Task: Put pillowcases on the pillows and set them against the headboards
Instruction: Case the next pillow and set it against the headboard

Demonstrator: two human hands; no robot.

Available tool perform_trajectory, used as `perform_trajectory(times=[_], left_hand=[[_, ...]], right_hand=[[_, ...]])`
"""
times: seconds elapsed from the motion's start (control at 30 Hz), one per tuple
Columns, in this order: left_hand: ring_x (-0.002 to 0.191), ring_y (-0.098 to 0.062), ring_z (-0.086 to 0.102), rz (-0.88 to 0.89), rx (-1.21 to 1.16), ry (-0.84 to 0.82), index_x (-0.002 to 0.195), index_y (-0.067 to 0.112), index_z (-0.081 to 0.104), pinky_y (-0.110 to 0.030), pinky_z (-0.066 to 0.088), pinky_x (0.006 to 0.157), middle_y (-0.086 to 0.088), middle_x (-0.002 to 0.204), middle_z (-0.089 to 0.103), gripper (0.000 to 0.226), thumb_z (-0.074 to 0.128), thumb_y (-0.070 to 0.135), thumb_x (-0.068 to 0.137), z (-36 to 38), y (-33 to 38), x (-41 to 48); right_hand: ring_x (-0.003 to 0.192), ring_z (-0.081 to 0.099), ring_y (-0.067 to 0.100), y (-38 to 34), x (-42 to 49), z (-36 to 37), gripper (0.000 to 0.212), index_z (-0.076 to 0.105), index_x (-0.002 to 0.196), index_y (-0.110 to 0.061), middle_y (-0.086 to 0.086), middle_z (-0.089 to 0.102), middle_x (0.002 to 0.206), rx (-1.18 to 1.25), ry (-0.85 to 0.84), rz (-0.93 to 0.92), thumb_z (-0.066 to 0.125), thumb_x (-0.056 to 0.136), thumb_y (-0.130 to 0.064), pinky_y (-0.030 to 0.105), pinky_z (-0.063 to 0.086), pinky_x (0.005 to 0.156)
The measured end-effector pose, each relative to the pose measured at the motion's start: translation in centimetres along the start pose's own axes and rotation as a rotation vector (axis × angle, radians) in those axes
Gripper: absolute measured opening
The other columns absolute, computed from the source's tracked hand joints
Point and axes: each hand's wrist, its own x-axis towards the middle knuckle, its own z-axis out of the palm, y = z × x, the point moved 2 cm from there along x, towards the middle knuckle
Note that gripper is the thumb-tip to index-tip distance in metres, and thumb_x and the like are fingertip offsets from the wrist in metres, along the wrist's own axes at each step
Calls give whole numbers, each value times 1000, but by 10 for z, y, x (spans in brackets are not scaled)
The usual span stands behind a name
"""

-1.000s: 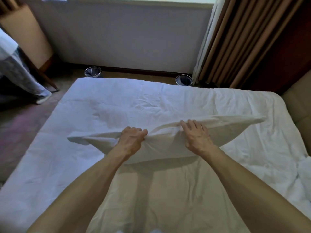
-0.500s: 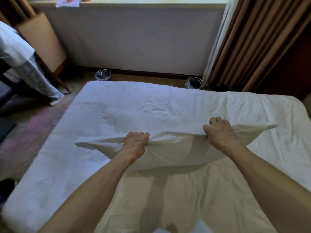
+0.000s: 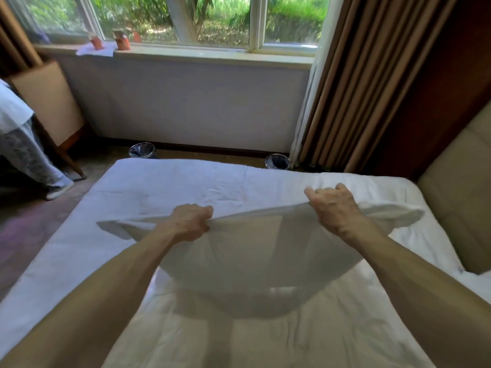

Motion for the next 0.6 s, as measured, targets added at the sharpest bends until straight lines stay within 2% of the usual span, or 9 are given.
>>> perform_trajectory(times=[0.1,0.17,0.27,0.33,0.43,0.5,0.6], left_hand=[[99,-27,55,23,-29,-10,98,29,46,-32,34,73,1,95,54,18,58,39,89,-18,-11,4],[96,-24,53,45,-47,-9,96,29,47,-32,35,72,5,92,51,19,59,40,87,-20,-10,7],[94,-25,55,70,-55,-7,99,29,49,-32,34,71,1,95,55,17,59,37,88,-3,6,4],[98,-27,57,81,-60,-13,103,28,51,-32,35,71,-3,102,60,14,56,31,90,21,21,-1],[101,-30,59,101,-45,-18,104,25,54,-34,38,72,-7,106,62,19,52,17,87,60,34,-17],[99,-31,59,134,-7,-19,103,22,54,-35,40,74,-6,103,63,18,51,16,86,83,35,-29],[94,-32,60,136,74,5,102,19,53,-36,34,73,-7,99,64,10,50,23,93,99,32,-43]], right_hand=[[69,64,30,6,0,-28,29,52,99,-15,4,65,72,-18,1,13,58,74,-1,38,34,67],[75,65,29,10,-6,-35,27,48,100,-18,2,66,76,-16,-36,46,62,80,-8,38,36,70],[85,64,28,11,-24,-28,14,38,96,-22,3,67,90,51,-150,91,52,95,-23,35,34,68],[91,64,27,4,-46,-5,11,44,106,-19,3,68,99,88,-250,110,47,98,-26,36,41,73],[104,64,26,-19,-89,43,41,40,137,-17,3,67,113,88,-434,148,46,96,-16,37,44,85],[102,65,27,-34,-111,62,48,38,139,-16,4,68,111,93,-475,162,45,92,-7,37,45,82],[94,66,29,-41,-117,67,49,39,137,-15,5,67,104,94,-407,63,46,89,-6,35,42,68]])
